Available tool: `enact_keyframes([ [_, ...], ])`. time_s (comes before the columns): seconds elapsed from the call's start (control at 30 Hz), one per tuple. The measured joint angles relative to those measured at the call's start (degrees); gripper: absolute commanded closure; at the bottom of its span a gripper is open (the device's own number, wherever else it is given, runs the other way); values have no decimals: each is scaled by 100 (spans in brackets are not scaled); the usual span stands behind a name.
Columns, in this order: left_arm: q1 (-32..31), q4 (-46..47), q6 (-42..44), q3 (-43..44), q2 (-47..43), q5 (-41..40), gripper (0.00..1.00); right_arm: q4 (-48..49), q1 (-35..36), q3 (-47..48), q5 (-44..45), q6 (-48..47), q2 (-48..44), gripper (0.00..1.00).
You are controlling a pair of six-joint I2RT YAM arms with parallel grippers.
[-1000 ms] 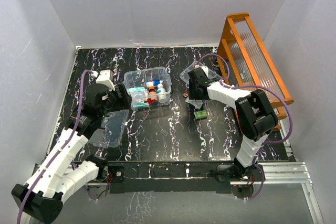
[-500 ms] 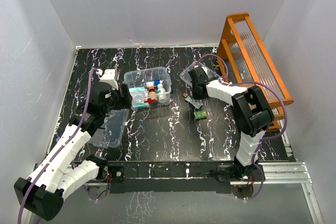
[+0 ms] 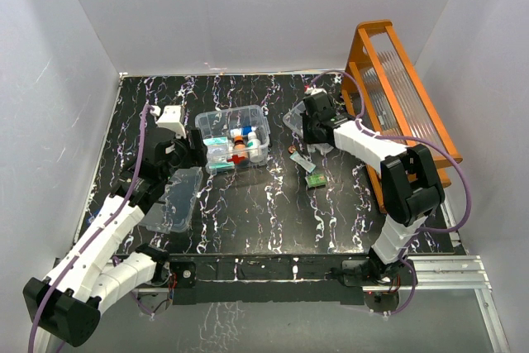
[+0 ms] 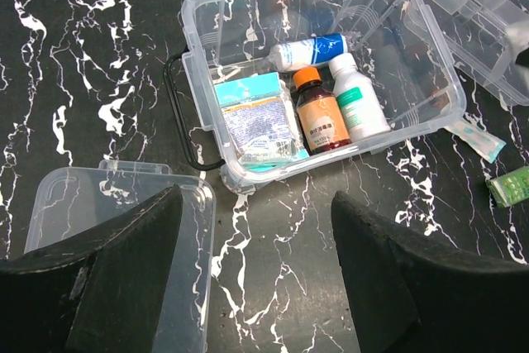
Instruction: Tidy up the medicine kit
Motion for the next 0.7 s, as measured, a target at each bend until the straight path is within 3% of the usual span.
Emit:
enact_keyframes([
  [0.4,0,85,26,2,125,-76,28,382,-319,1150,-684,-1196,1027,95],
  [0.7,0,85,2,2,116,-142,28,378,-328,1239,-852,-2074,1478,92],
])
